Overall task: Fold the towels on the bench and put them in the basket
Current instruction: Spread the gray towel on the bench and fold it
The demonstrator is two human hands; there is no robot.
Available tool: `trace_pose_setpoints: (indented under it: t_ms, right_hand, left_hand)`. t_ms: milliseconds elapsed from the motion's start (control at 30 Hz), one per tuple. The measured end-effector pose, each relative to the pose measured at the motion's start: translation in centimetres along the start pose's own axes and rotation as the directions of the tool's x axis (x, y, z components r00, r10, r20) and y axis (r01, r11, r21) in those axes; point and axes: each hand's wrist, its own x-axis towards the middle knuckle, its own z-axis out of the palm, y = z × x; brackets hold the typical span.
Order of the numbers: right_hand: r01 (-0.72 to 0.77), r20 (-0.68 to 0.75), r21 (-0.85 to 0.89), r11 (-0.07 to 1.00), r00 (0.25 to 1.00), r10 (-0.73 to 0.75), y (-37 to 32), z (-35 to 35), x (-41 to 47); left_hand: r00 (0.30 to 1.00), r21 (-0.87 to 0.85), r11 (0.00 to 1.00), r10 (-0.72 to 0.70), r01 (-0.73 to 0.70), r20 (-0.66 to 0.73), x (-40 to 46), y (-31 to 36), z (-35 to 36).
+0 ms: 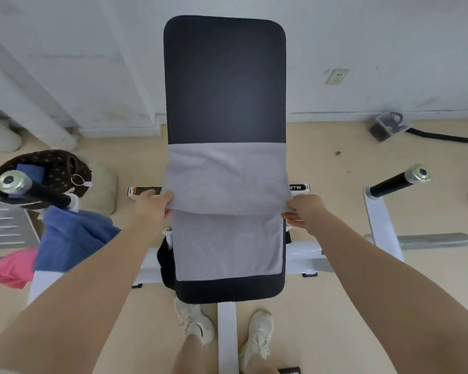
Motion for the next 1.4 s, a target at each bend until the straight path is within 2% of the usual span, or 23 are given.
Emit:
trace_pose_setpoints:
  t_ms: [100, 300, 367, 433, 500, 567, 633, 767, 833, 900, 1000, 1067, 1200, 1267, 1333, 1400]
  right_hand:
    - [0.002, 0.028, -0.048, 0.999, 1.0, -0.001, 2.8, -0.3, 0.3]
    - [-0.055, 0.007, -0.245, 0.968, 0.998, 0.059, 9.6, -0.2, 3.8]
    - [-0.015, 0.044, -0.312, 0.95, 0.999, 0.03, 11.2, 0.3, 5.2]
    - [0.091, 0.041, -0.337, 0.937, 0.996, -0.082, 11.3, 1.1, 6.3]
    - [0.151, -0.017, -0.269, 0.951, 0.987, -0.162, 10.1, 2.0, 6.6]
    - [0.2, -0.079, -0.21, 0.957, 0.972, -0.221, 8.5, 2.6, 6.5]
    - [0.261, -0.075, -0.167, 0.951, 0.958, -0.277, 7.1, 3.1, 6.2]
    - [0.205, -0.095, -0.042, 0.978, 0.973, -0.208, 3.8, 4.1, 6.5]
    - [0.16, -0.151, -0.003, 0.987, 0.976, -0.158, 2.0, 4.4, 7.3]
    - [0.146, -0.176, 0.044, 0.988, 0.975, -0.136, 0.3, 4.4, 7.6]
    - [0.188, -0.125, 0.198, 0.962, 0.978, -0.165, -2.8, 3.5, 7.1]
    - [0.245, -0.066, 0.264, 0.933, 0.969, -0.236, -5.9, 2.5, 6.4]
    - [0.402, 0.025, 0.445, 0.8, 0.888, -0.46, -12.2, 0.7, 5.5]
    - [0.449, 0.056, 0.495, 0.744, 0.838, -0.542, -14.1, 0.4, 5.4]
    - [0.463, 0.097, 0.412, 0.785, 0.834, -0.543, -14.3, 0.9, 5.6]
    - [0.459, 0.057, 0.142, 0.877, 0.88, -0.471, -12.3, 1.6, 6.3]
  left_hand:
    - [0.998, 0.069, 0.996, -0.057, 0.054, 0.033, -2.5, -2.9, -0.2]
    - [0.978, 0.154, 0.975, -0.176, 0.158, 0.11, -2.1, -10.8, -0.1]
    - [0.982, 0.182, 0.974, -0.158, 0.137, 0.104, -1.0, -11.8, 0.7]
    - [0.997, 0.196, 0.978, -0.075, 0.069, 0.022, 0.4, -11.8, 1.8]
    - [0.998, 0.183, 0.983, 0.015, -0.003, -0.065, 1.4, -10.8, 2.6]
    - [0.996, 0.181, 0.982, 0.067, -0.055, -0.065, 2.0, -9.8, 3.2]
    - [0.997, 0.176, 0.983, 0.064, -0.056, -0.036, 2.1, -8.7, 3.6]
    - [0.997, 0.116, 0.993, -0.008, 0.017, -0.082, 3.9, -5.6, 3.9]
    - [0.991, 0.044, 0.996, -0.077, 0.083, -0.113, 5.0, -3.8, 3.9]
    - [0.988, -0.052, 0.995, -0.093, 0.087, -0.126, 5.8, -2.4, 3.8]
    - [0.981, -0.065, 0.994, 0.074, -0.087, -0.182, 5.8, 0.3, 3.6]
    - [0.968, -0.104, 0.975, 0.174, -0.195, -0.179, 5.8, 2.9, 3.4]
    - [0.941, -0.232, 0.915, 0.303, -0.331, -0.151, 6.5, 9.4, 3.3]
    - [0.926, -0.31, 0.874, 0.369, -0.374, -0.079, 6.9, 11.4, 3.5]
    - [0.948, -0.278, 0.91, 0.319, -0.308, -0.008, 7.5, 11.2, 4.0]
    - [0.975, -0.184, 0.958, 0.22, -0.218, -0.01, 8.4, 8.9, 4.3]
